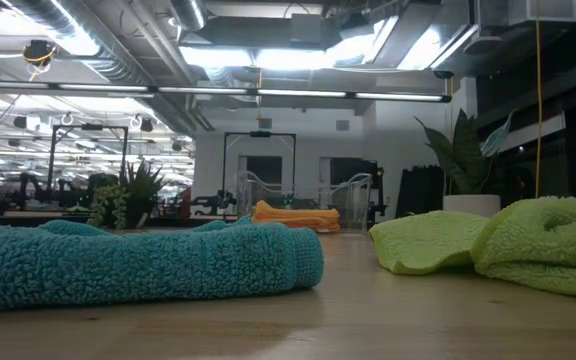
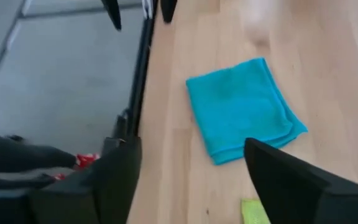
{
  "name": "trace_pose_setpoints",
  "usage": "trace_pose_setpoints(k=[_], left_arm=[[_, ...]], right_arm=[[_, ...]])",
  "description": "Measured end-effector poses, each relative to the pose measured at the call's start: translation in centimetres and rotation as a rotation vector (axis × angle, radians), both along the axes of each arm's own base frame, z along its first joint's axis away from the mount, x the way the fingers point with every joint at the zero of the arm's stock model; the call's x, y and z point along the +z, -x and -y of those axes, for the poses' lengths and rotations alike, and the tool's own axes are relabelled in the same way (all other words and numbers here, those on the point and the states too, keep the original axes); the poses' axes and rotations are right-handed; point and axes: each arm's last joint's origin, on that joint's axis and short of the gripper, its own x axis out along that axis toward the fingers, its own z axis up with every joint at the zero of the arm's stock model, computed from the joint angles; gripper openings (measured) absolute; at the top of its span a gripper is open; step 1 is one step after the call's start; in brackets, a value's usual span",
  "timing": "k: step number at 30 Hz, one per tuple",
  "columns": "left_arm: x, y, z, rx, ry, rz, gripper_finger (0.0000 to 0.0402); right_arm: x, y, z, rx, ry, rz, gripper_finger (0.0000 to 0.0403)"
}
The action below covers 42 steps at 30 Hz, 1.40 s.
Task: Fold microfiber towels
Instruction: Fold the blue towel
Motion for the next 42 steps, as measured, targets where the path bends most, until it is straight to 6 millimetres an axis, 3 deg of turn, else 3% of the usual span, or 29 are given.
trace_pose_setpoints(k=[8, 16, 22, 28, 34, 42], left_arm=[[-2.5, -1.2, 0.4, -0.167, -0.233, -0.014, 0.029], [-7.9, -2.8, 1.9, -0.197, -0.39, -0.102, 0.0292], [-12.5, -3.3, 3.0, -0.211, -0.41, -0.219, 0.029], [-14.1, -3.1, 3.7, -0.187, -0.411, -0.238, 0.0281], [-14.4, -2.8, 4.1, -0.196, -0.412, -0.237, 0.028], [-14.6, -2.9, 4.2, -0.185, -0.425, -0.217, 0.0277]], right_arm=[[-4.4, -2.1, -1.0, 0.083, 0.135, -0.075, 0.0305], [-10.2, -4.7, -2.5, 0.194, 0.251, -0.111, 0.0305], [-14.3, -6.1, -3.3, 0.217, 0.281, -0.137, 0.0298], [-17.8, -6.6, -3.6, 0.22, 0.305, -0.197, 0.0284], [-18.9, -7.2, -3.2, 0.199, 0.301, -0.205, 0.0279], [-19.0, -7.7, -2.3, 0.142, 0.264, -0.22, 0.0279]])
